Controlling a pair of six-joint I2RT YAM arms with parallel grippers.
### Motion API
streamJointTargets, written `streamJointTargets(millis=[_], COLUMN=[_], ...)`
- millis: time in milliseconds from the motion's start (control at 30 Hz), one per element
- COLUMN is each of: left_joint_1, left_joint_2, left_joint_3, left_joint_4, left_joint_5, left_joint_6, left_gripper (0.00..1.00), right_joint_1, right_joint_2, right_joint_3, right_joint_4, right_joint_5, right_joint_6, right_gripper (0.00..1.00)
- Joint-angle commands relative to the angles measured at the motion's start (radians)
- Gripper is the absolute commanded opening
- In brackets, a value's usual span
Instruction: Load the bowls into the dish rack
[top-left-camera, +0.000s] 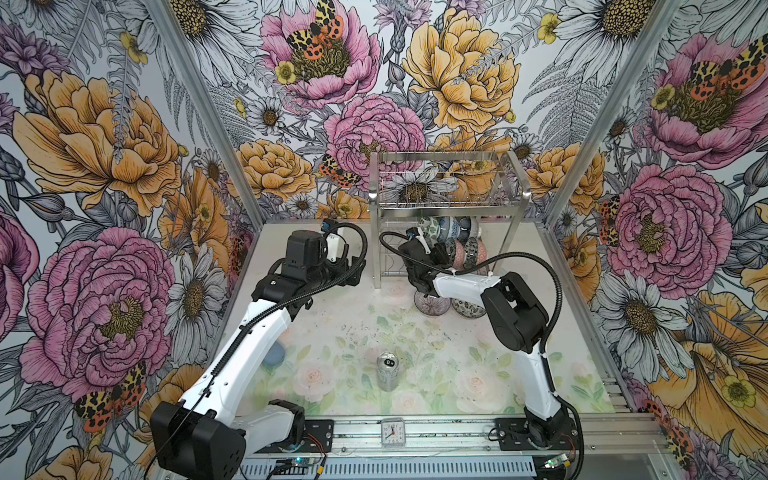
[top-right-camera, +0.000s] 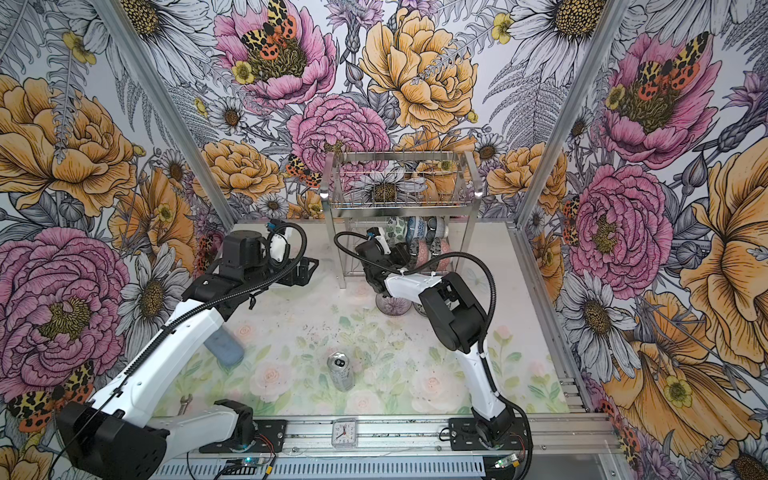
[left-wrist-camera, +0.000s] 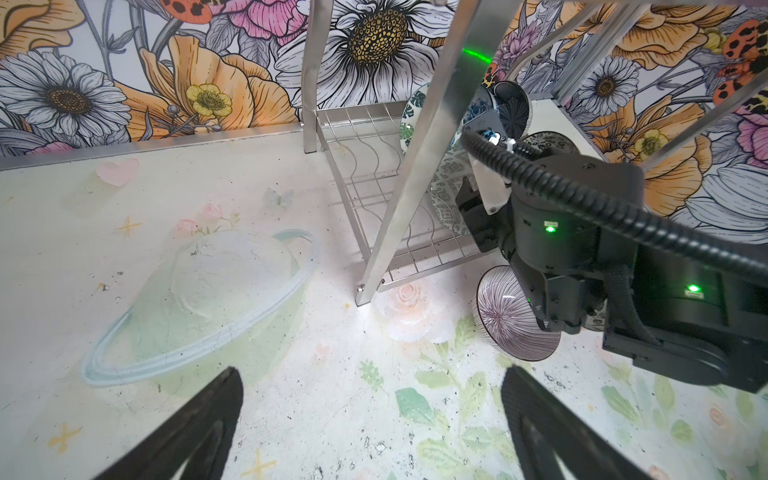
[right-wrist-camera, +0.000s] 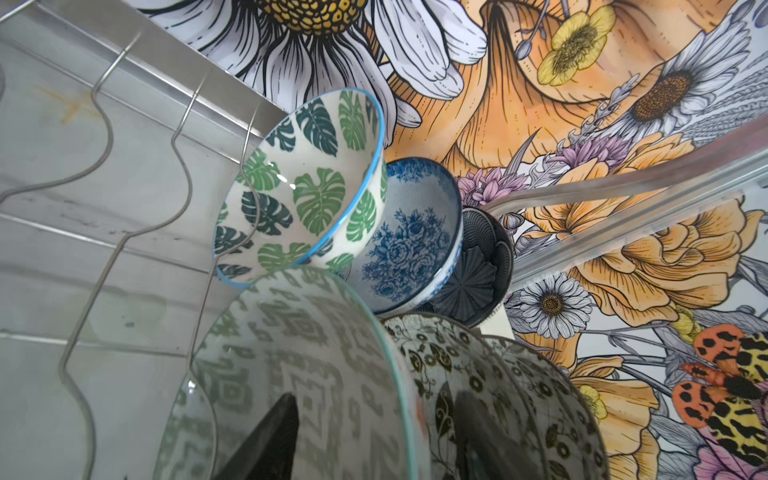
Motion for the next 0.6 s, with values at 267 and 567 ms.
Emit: streamJointTargets(millis=[267, 567], left_joint_1=[0.008, -0.028], left_joint_2=[-0.021, 0.003], left_joint_3=[-0.018, -0.019], left_joint_4=[0.007, 0.006], left_joint_5=[-0.018, -0.015], left_joint_6=[0.001, 0.032], left_gripper=[0.99, 0.99], right_joint_1=[0.018, 0.022], right_joint_2=[-0.257, -0.430], right_joint_3=[-0.165, -0.344], right_joint_4=[0.075, 0.073], right_joint_5=[-0.198, -0.325], right_joint_6=[0.008, 0.028], right_gripper=[1.00, 1.00])
